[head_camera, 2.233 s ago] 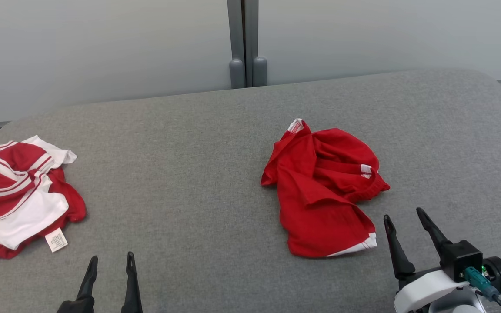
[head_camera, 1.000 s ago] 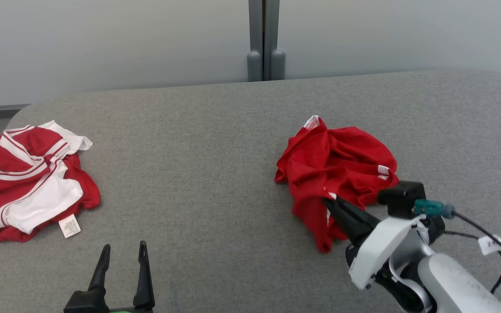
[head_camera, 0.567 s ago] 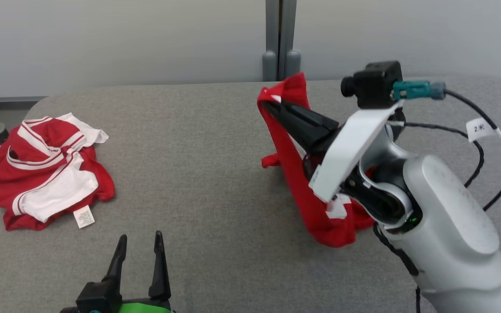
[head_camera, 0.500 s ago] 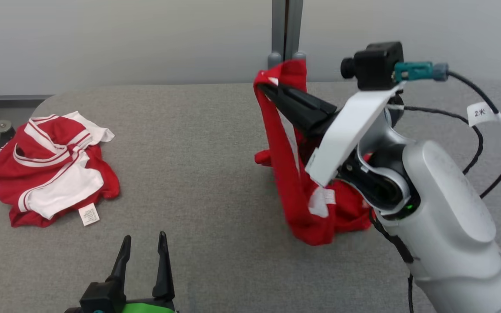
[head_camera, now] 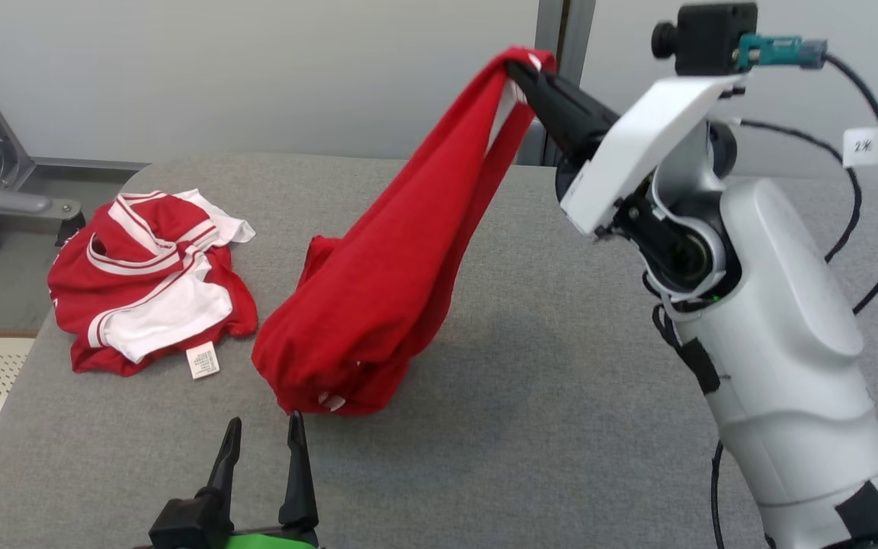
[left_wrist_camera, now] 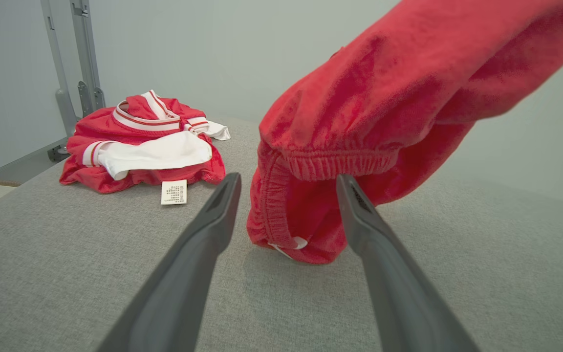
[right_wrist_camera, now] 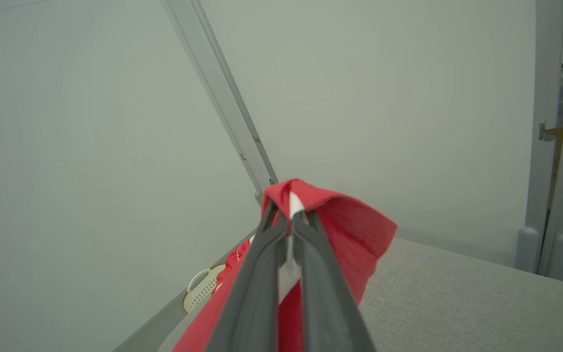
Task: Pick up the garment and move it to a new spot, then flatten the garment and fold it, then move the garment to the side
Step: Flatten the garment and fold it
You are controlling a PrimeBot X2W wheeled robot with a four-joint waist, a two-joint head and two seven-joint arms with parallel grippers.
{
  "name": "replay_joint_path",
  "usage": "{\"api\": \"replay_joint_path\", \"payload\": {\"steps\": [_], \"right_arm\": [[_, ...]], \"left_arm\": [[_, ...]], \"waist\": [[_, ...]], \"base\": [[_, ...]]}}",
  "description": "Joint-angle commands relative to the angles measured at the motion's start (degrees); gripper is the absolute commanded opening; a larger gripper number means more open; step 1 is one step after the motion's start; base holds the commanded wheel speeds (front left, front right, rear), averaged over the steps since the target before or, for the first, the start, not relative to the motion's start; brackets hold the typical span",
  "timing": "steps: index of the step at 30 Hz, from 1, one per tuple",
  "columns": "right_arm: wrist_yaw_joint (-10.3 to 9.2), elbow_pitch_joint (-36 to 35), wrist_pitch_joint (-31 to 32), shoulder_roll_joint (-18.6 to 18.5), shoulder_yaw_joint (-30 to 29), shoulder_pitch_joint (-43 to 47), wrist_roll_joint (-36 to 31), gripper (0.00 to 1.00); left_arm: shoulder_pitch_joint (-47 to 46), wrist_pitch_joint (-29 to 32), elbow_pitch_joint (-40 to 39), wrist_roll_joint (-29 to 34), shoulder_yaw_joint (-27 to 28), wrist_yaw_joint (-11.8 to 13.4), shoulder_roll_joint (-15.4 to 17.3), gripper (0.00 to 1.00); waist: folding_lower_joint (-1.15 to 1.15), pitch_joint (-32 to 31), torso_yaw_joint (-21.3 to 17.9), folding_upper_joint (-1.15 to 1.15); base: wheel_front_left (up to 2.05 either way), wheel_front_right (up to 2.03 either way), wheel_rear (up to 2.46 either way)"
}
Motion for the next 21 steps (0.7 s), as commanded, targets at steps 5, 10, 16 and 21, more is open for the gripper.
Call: {"api": "replay_joint_path", "payload": {"steps": [5, 10, 16, 21], "right_arm": [[0.0, 3.3, 2.2, -0.2, -4.7, 10.6, -3.9, 0.0], [0.0, 1.9, 4.3, -0.1, -14.1, 20.3, -10.0, 0.0], [0.0, -1.7, 7.2, -0.3, -24.2, 28.8, -16.3, 0.0], [0.0, -3.1, 6.8, -0.5, -29.2, 31.6, -18.0, 0.0]], "left_arm": [[0.7, 0.0, -0.6, -0.3, 0.9, 0.6, 0.1, 1.0], [1.0, 0.0, -0.6, 0.7, 2.3, 0.0, 0.1, 1.0], [-0.4, 0.0, -0.2, 1.7, 3.1, -1.1, 0.1, 1.0], [-1.4, 0.0, 0.3, 2.3, 2.8, -1.7, 0.1, 1.0]], "waist": [[0.0, 0.9, -1.2, 0.0], [0.0, 1.8, -3.7, 0.0], [0.0, 3.4, -6.7, 0.0], [0.0, 4.4, -8.8, 0.0]], "base": [[0.0, 0.0, 0.0], [0.0, 0.0, 0.0], [0.0, 0.0, 0.0], [0.0, 0.0, 0.0]]}}
